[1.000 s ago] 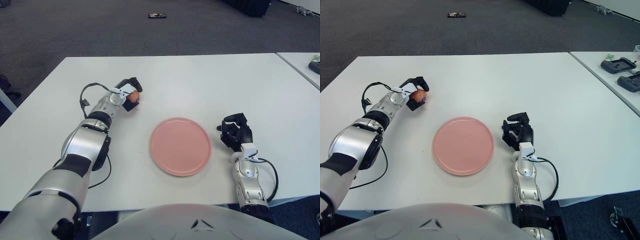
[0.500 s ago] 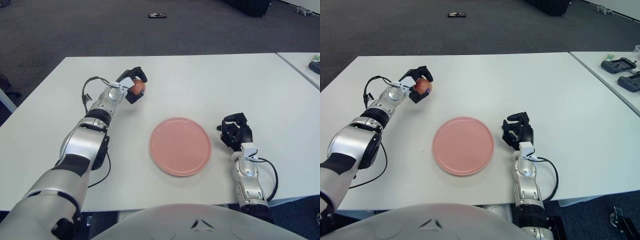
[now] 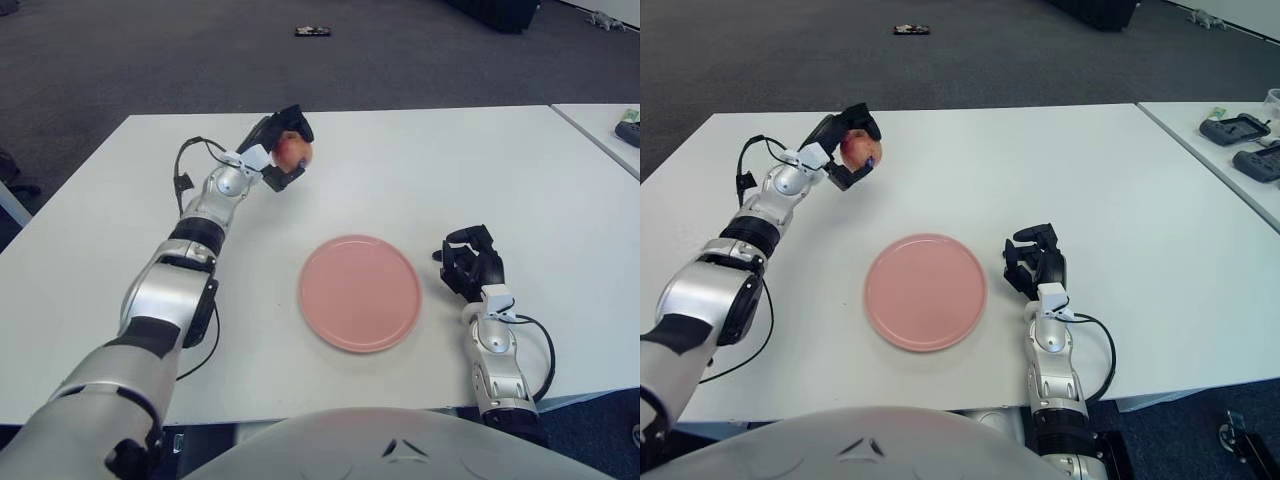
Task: Put the apple into the plate.
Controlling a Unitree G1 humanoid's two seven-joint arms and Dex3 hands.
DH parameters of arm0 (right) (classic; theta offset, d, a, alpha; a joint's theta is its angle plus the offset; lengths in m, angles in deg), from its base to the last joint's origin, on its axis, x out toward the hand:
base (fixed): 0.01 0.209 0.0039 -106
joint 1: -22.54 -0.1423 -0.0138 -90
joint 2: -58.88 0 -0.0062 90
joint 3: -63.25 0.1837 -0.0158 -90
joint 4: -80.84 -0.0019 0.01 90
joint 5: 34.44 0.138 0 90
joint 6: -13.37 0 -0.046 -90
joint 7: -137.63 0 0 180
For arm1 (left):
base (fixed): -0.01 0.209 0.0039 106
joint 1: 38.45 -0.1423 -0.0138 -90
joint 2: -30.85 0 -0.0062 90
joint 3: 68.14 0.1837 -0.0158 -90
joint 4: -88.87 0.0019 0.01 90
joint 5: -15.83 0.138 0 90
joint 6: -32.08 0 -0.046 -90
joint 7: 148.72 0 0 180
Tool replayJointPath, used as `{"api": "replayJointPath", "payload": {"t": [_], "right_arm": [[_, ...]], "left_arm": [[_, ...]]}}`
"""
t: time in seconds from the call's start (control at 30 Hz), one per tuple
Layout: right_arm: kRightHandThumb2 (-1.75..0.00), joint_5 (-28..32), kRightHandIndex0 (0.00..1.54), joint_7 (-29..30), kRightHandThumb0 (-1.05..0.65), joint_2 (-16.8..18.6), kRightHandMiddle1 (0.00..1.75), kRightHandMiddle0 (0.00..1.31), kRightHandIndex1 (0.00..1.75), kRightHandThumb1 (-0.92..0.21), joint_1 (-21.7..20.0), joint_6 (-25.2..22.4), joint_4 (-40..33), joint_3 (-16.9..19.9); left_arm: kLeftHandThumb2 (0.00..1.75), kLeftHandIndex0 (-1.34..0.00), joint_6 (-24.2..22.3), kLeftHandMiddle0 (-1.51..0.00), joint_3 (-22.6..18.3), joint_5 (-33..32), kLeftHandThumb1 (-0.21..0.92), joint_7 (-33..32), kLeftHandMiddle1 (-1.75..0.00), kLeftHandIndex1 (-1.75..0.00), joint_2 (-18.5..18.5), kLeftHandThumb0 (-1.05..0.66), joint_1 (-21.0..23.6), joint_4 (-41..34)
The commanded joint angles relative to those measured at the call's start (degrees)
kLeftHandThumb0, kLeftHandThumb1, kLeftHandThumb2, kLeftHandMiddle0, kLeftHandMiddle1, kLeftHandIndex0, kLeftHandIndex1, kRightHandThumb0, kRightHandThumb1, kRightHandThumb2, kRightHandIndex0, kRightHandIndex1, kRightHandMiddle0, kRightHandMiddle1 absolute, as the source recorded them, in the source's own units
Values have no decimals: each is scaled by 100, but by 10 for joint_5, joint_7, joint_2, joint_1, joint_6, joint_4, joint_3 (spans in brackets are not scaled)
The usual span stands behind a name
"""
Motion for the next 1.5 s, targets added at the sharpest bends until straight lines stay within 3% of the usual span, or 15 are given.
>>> {"api": "replayJointPath", "payload": {"t": [0.0,0.17,0.47,0.83,1.17,1.47], "right_arm": [[-69,0,55,-1,-36,1,175,26,116,-80,-1,-5,-2,0],[-69,-1,55,0,-36,0,175,26,116,-81,-2,-1,1,0],[-69,-2,57,0,-36,-1,175,26,116,-80,-3,6,8,0],[-72,1,56,1,-36,3,175,28,118,-78,-3,2,6,0],[-72,1,55,3,-37,5,175,28,117,-78,1,-3,1,0],[-72,2,55,2,-37,5,175,28,117,-78,3,1,2,0]], "left_arm": [[159,-58,22,-84,11,-7,6,22,-165,-175,10,0,-33,-46],[160,-59,66,-85,27,-17,4,60,-164,-175,12,0,-64,-94],[161,-60,128,-87,71,-86,3,182,-163,-175,35,0,-137,-176],[160,-59,152,-87,121,-92,4,272,-162,-175,24,0,-173,-220],[158,-58,182,-86,146,17,5,255,-161,-175,0,0,-176,-232],[159,-58,234,-84,177,137,6,191,-166,-175,-8,0,-174,-207]]}}
